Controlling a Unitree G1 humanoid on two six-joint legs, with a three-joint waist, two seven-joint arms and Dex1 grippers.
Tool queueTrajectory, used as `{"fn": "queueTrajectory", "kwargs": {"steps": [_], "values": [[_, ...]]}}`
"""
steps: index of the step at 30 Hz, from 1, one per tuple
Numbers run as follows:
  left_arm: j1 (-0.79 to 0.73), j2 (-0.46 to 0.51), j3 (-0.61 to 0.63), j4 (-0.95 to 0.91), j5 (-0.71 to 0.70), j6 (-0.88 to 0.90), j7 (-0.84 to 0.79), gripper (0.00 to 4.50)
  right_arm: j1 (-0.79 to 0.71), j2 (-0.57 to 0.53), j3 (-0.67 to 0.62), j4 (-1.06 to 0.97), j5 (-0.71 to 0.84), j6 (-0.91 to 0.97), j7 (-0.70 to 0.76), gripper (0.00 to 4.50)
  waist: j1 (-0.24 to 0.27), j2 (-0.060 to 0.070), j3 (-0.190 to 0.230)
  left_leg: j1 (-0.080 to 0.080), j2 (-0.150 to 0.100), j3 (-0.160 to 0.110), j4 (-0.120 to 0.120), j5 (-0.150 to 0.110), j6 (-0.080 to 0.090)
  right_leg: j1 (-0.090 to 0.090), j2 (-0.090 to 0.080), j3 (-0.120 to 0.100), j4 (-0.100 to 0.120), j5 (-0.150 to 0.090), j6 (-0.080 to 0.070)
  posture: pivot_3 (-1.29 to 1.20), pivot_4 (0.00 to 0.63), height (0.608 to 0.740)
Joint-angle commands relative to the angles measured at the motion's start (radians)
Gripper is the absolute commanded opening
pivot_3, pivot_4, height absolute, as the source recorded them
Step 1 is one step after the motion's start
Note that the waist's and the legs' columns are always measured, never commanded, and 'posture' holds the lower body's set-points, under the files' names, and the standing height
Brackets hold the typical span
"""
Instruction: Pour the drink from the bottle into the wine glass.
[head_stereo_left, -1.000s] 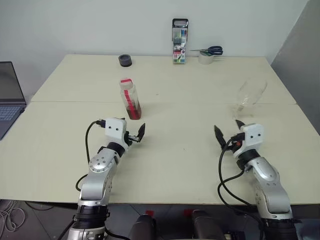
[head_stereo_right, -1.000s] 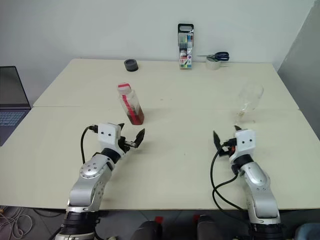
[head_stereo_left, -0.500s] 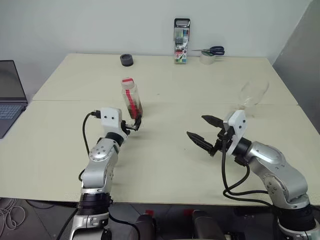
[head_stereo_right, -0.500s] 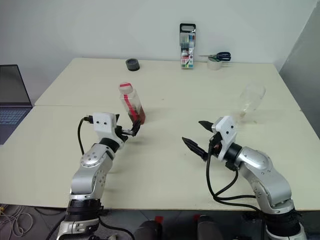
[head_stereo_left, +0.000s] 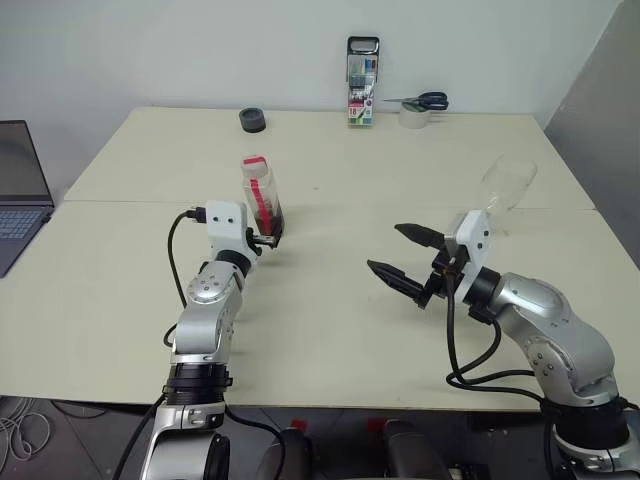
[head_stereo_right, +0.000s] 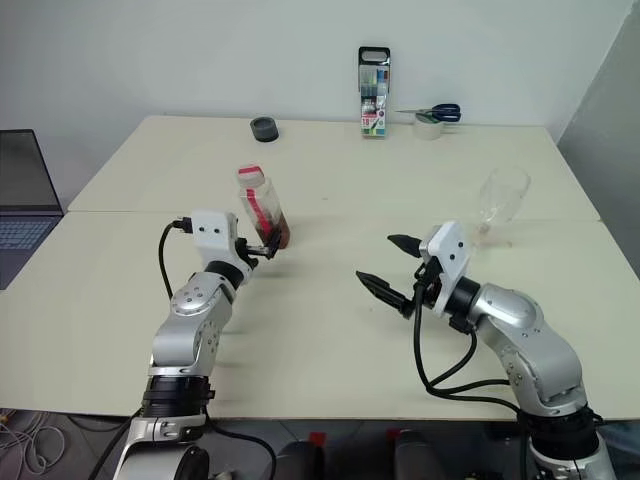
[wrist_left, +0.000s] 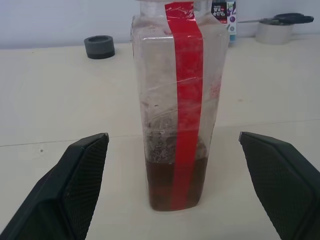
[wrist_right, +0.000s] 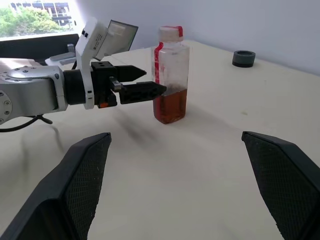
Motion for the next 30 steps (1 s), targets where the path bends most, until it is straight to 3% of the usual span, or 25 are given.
{"fn": "queueTrajectory", "kwargs": {"steps": [1, 14, 30], "values": [[-0.047, -0.005, 0.003, 0.014, 0.004, -0.031, 0.003, 4.47, -0.021, 0.005, -0.011, -0.016, 0.007, -0.013, -0.007, 4.5, 0.0, 0.0, 0.0, 0.0, 0.0, 0.0, 0.0, 0.0, 0.0, 0.0, 0.0, 0.0, 0.0, 0.0, 0.0, 0.0, 0.15, 0.74], [-0.212, -0.039, -0.003, 0.199, 0.038, -0.079, 0.059, 4.47, -0.049, 0.011, -0.01, -0.016, 0.005, -0.009, -0.025, 4.5, 0.0, 0.0, 0.0, -0.001, -0.001, -0.001, 0.0, 0.0, 0.0, -0.001, 0.0, -0.001, 0.0, 0.0, 0.0, 0.0, 0.15, 0.74], [-0.296, -0.017, 0.014, 0.274, 0.06, -0.058, 0.106, 4.47, -0.06, 0.01, -0.006, -0.01, 0.007, -0.003, -0.029, 4.5, 0.0, 0.0, 0.0, -0.002, -0.001, -0.002, 0.0, 0.0, 0.0, -0.002, 0.0, -0.002, 0.0, 0.0, 0.0, 0.0, 0.15, 0.74]]}}
